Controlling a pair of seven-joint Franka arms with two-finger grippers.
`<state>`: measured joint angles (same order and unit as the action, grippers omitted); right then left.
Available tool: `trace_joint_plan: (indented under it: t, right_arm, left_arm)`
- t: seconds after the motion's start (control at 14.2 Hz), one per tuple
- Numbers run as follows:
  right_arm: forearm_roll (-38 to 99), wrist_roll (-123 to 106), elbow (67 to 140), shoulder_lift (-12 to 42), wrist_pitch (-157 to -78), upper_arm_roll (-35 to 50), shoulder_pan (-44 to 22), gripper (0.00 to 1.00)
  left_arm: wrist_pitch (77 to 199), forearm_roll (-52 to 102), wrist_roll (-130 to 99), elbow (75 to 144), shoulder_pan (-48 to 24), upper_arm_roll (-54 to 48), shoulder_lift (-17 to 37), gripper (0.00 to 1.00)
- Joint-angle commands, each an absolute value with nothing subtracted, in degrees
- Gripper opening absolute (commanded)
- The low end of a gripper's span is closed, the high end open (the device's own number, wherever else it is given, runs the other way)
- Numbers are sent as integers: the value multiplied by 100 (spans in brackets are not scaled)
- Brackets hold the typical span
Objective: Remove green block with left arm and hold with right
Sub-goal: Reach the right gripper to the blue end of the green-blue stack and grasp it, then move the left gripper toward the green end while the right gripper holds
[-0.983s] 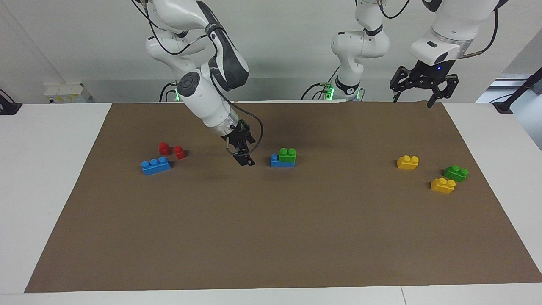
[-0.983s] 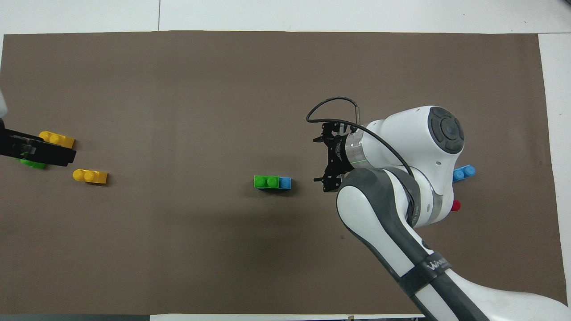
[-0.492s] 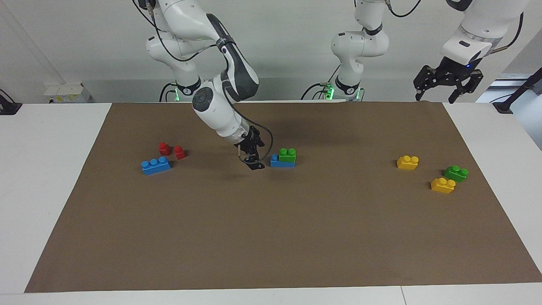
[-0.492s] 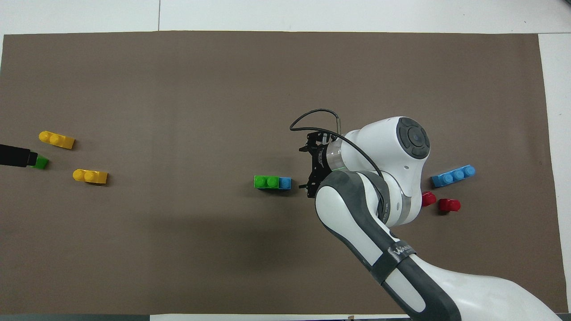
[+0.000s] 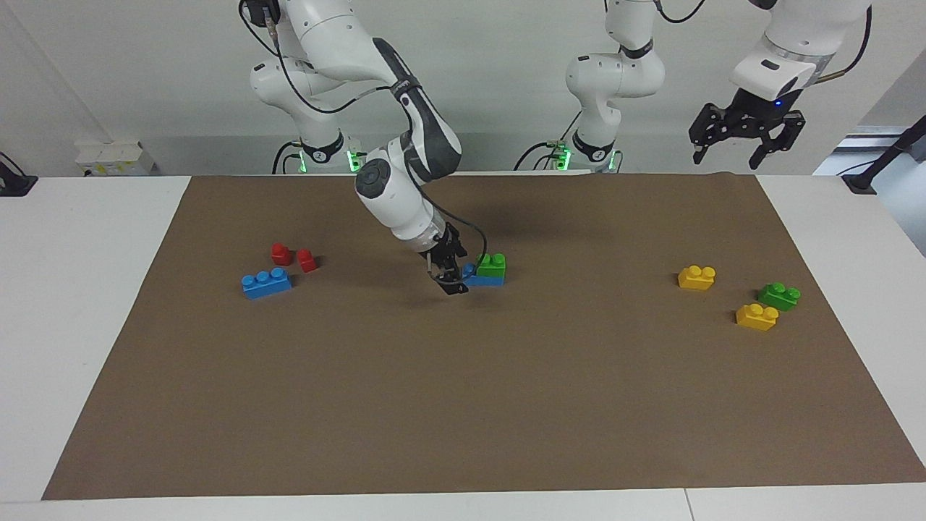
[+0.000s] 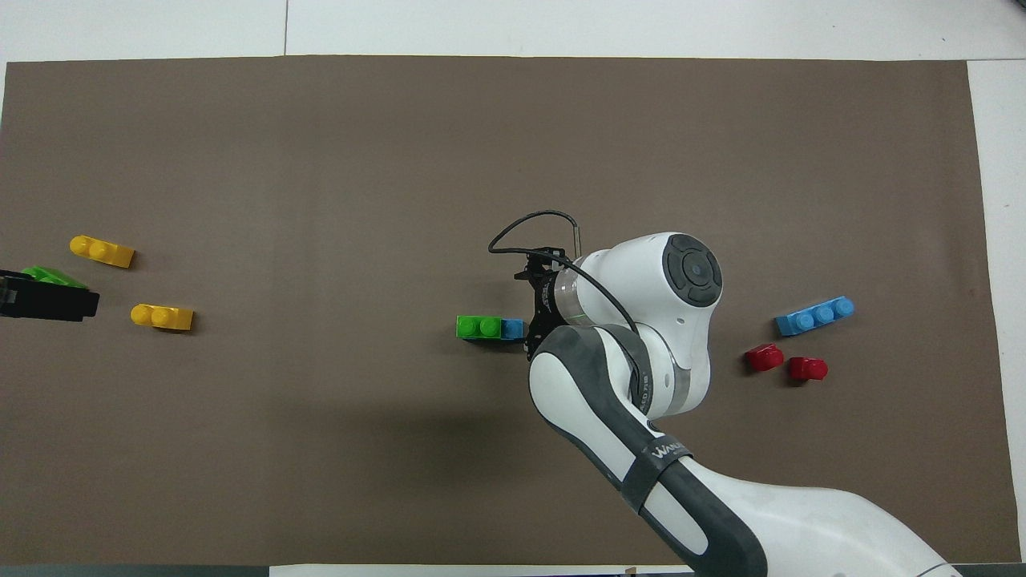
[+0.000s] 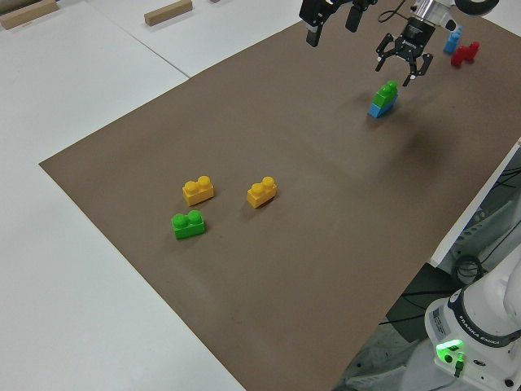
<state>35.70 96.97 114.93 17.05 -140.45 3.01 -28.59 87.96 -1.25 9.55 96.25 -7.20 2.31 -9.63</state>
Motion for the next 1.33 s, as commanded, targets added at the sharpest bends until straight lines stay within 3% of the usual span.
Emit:
trace_joint_plan:
  t: [0.0,0.42,0.56,0.63,0.7,0.77,0.98,1.26]
  right_arm:
    - [3753,9484,11593,1766,-14238,281,-2997,99]
    - [3788,9431,11733,2021,-14826,281,-3243,98]
    - [3788,9431,11830,2021,-14959,281,-3252,92]
    - [3788,9422,11839,2021,-14950,281,-3243,79]
    - [3788,9431,11839,2021,-14950,281,-3243,56]
    - [3797,9431,11830,2021,-14950,281,-3234,39]
    - [3928,9431,11786,2030,-14898,281,-3147,0]
    - [3946,9281,11777,2030,-14889,281,-3129,0]
  left_arm:
    - [8842,-158,188,9904,-1124,229,-1142,100]
    - [9236,147,-1122,10634,-1907,220,-1327,100]
    - [9543,421,-2113,10871,-1925,220,-1353,100]
    - [9675,552,-2605,10959,-1925,220,-1362,100]
    - [9833,571,-3037,11090,-1925,220,-1388,100]
    - [10070,580,-3572,11275,-1925,220,-1450,100]
    - [10818,624,-5259,11680,-2248,220,-1407,100]
    - [11451,624,-6483,12032,-2425,220,-1310,100]
